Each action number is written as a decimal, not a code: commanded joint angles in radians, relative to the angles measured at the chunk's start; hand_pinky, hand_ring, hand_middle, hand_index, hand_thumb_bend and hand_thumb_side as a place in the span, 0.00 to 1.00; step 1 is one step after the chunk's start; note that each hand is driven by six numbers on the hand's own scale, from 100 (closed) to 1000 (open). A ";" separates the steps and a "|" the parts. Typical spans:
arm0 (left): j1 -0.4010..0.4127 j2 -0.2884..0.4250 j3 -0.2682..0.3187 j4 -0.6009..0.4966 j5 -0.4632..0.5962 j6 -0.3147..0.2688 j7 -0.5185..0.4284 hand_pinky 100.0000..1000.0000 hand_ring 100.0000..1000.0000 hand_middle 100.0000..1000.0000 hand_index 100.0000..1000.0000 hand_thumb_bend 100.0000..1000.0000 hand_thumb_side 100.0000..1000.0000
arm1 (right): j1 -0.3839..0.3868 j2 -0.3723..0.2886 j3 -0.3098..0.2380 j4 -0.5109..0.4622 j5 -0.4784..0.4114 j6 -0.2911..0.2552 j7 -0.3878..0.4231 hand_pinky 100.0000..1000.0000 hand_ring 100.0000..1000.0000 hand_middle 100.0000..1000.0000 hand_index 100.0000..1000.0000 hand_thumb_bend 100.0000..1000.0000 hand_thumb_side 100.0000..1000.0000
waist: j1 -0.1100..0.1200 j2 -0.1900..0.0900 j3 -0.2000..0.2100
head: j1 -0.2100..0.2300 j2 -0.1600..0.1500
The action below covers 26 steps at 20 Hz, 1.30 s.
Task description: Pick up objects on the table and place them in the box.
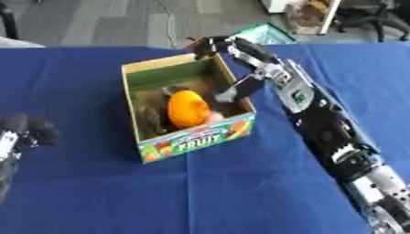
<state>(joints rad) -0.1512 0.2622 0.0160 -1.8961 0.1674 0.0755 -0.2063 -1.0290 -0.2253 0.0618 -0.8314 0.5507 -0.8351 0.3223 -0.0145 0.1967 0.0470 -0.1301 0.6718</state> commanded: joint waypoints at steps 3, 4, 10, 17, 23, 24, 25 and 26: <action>-0.001 0.009 0.011 -0.008 0.002 -0.001 0.003 0.61 0.60 0.53 0.56 0.10 0.61 | -0.007 -0.057 -0.008 -0.078 -0.145 -0.002 0.042 0.76 0.83 0.78 0.77 0.50 0.34 | -0.001 -0.026 -0.013 | 0.009 -0.004; 0.000 0.010 0.013 -0.008 0.001 -0.001 0.006 0.61 0.61 0.53 0.56 0.10 0.61 | -0.001 -0.064 -0.005 -0.091 -0.196 0.020 0.043 0.77 0.83 0.76 0.75 0.49 0.40 | -0.002 -0.028 -0.017 | 0.012 -0.005; 0.010 0.024 0.028 -0.001 -0.004 -0.004 0.021 0.61 0.61 0.53 0.56 0.08 0.63 | 0.088 -0.166 0.007 -0.271 -0.624 0.236 0.113 0.77 0.83 0.74 0.72 0.42 0.37 | -0.008 -0.043 -0.051 | 0.037 -0.001; 0.016 0.062 0.047 0.004 -0.009 -0.015 0.046 0.61 0.61 0.53 0.56 0.08 0.59 | 0.292 -0.274 -0.085 -0.478 -0.970 0.552 0.151 0.79 0.84 0.72 0.70 0.29 0.28 | -0.010 -0.056 -0.083 | 0.067 -0.001; 0.020 0.087 0.055 0.013 -0.006 -0.025 0.058 0.61 0.61 0.53 0.55 0.07 0.58 | 0.415 -0.301 -0.160 -0.473 -1.028 0.680 0.160 0.79 0.84 0.71 0.69 0.26 0.31 | -0.006 -0.065 -0.099 | 0.085 -0.004; 0.020 0.087 0.056 0.015 -0.004 -0.026 0.058 0.61 0.61 0.53 0.55 0.07 0.58 | 0.427 -0.299 -0.169 -0.466 -1.029 0.694 0.159 0.79 0.84 0.71 0.69 0.25 0.31 | -0.005 -0.064 -0.100 | 0.087 -0.004; 0.021 0.087 0.056 0.017 -0.003 -0.026 0.058 0.61 0.61 0.53 0.55 0.07 0.58 | 0.444 -0.296 -0.181 -0.460 -1.027 0.707 0.156 0.79 0.84 0.71 0.69 0.25 0.31 | -0.004 -0.064 -0.101 | 0.087 -0.002; 0.022 0.088 0.056 0.018 -0.003 -0.027 0.057 0.61 0.61 0.53 0.55 0.07 0.58 | 0.456 -0.292 -0.190 -0.460 -1.027 0.715 0.155 0.79 0.84 0.71 0.69 0.25 0.31 | -0.004 -0.063 -0.102 | 0.088 -0.001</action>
<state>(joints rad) -0.1238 0.3259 0.0601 -1.8696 0.1625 0.0509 -0.1515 -0.5606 -0.4900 -0.1066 -1.2861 -0.4676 -0.1355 0.4789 -0.0192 0.1466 -0.0545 -0.0459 0.6730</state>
